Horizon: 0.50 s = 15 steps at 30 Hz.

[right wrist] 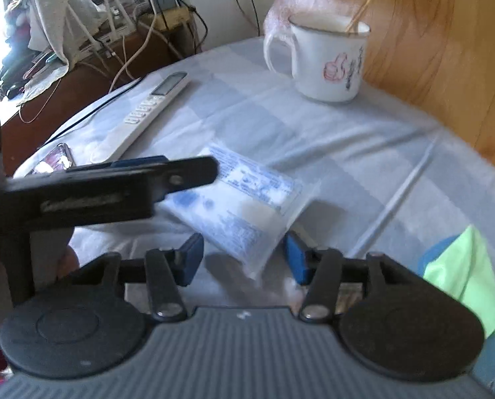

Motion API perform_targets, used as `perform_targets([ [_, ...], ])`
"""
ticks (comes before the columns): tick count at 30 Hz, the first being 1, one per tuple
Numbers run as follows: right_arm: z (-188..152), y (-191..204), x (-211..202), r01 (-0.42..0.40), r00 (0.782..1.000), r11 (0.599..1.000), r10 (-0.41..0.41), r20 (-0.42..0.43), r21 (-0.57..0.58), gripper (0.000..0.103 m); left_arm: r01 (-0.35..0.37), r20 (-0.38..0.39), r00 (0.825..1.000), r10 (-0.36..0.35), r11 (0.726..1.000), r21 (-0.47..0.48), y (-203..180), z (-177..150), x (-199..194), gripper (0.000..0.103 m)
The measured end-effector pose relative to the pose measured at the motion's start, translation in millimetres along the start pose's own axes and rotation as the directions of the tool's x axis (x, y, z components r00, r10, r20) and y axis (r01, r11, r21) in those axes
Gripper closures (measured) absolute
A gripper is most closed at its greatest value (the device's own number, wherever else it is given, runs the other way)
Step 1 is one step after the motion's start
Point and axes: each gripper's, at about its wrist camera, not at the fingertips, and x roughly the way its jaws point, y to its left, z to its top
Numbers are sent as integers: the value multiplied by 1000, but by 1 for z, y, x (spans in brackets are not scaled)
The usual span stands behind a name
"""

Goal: Organize soft objects
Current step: 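Grasp the white tissue packet with the left gripper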

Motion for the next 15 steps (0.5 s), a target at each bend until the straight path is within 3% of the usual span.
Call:
perform_targets([
  [2, -3, 15, -1, -3, 1000, 999, 3, 12, -40, 58, -21, -13, 1000, 21, 999, 28, -6, 0, 2, 35],
  [6, -18, 42, -7, 14, 1000, 996, -12, 23, -90, 57, -37, -52, 998, 44, 991, 127, -19, -8, -5, 42],
  [8, -25, 41, -18, -34, 999, 997, 35, 14, -74, 58, -47, -69, 996, 59, 985, 164, -20, -15, -15, 42],
  [10, -28, 36, -32, -53, 997, 998, 55, 47, -41, 58, -27, -88, 995, 42, 985, 171, -17, -18, -29, 37],
  [12, -26, 31, -35, -42, 996, 999, 43, 74, -8, 56, -8, -73, 997, 20, 987, 160, -12, -14, -43, 25],
  [15, -23, 28, -19, -11, 998, 1000, 9, 59, 26, 50, -40, -61, 997, 52, 982, 184, -14, 0, -40, 26],
])
